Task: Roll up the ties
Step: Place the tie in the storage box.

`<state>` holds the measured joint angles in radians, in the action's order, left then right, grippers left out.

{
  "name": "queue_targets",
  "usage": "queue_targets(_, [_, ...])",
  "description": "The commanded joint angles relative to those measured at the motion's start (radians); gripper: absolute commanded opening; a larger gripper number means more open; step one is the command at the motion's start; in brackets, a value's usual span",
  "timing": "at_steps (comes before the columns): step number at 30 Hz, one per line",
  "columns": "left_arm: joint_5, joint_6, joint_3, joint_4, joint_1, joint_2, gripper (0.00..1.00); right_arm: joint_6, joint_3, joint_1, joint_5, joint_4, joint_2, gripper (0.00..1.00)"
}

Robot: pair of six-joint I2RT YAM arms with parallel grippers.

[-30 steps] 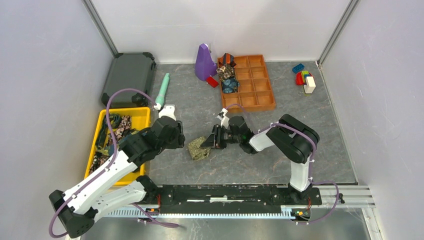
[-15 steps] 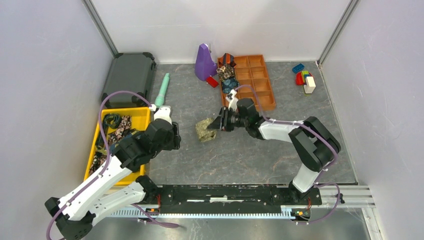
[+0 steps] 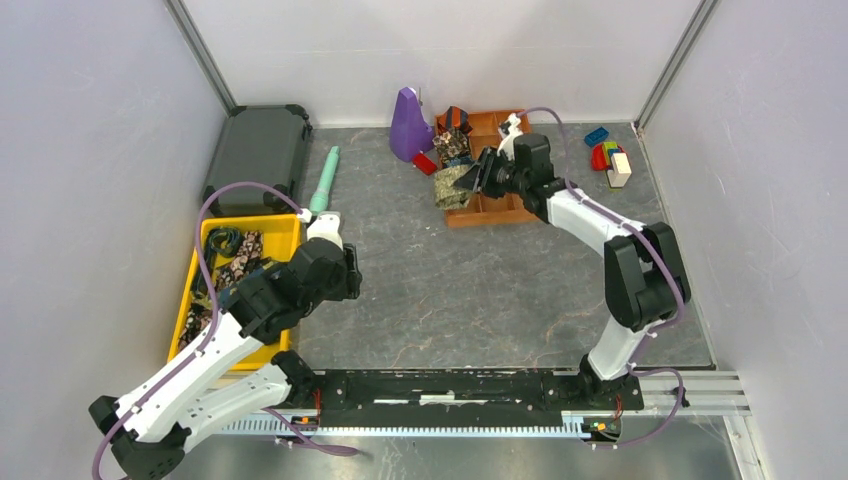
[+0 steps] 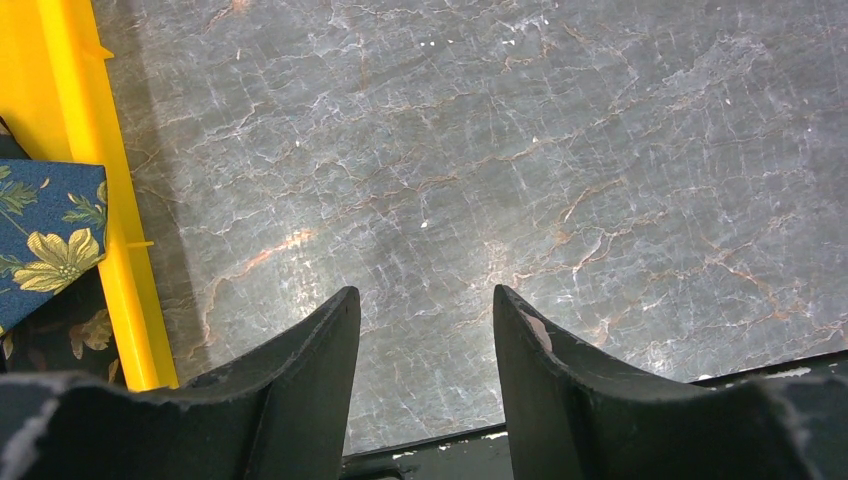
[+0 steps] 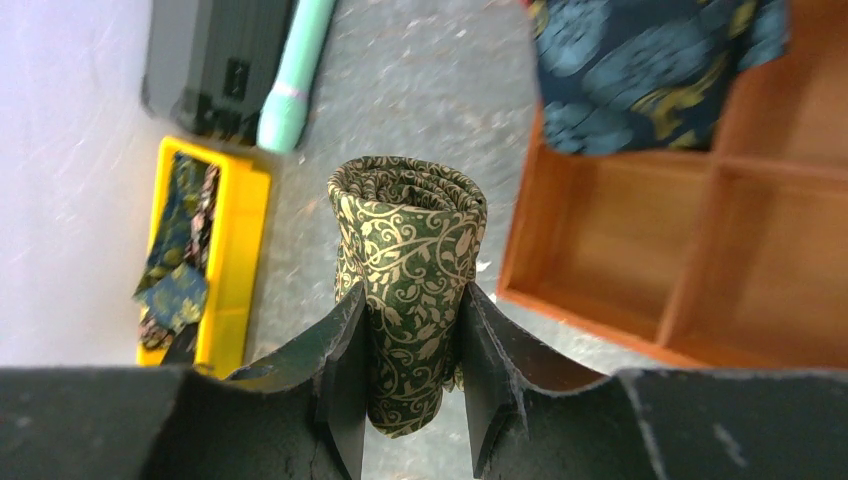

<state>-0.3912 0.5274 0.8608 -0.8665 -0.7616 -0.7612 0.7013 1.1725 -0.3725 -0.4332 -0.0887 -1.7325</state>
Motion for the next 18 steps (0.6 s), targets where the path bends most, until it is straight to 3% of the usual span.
queue_targets(1, [-0.017, -0.063, 0.007, 0.017, -0.002, 0.014, 0.59, -0.106, 0.13, 0.026, 0.1, 0.138, -0.048, 0.04])
queue_targets(18, [-0.004, -0.065, 0.001, 0.02, -0.002, 0.024, 0.59, -0.209, 0.164, 0.043, 0.251, 0.167, -0.199, 0.03])
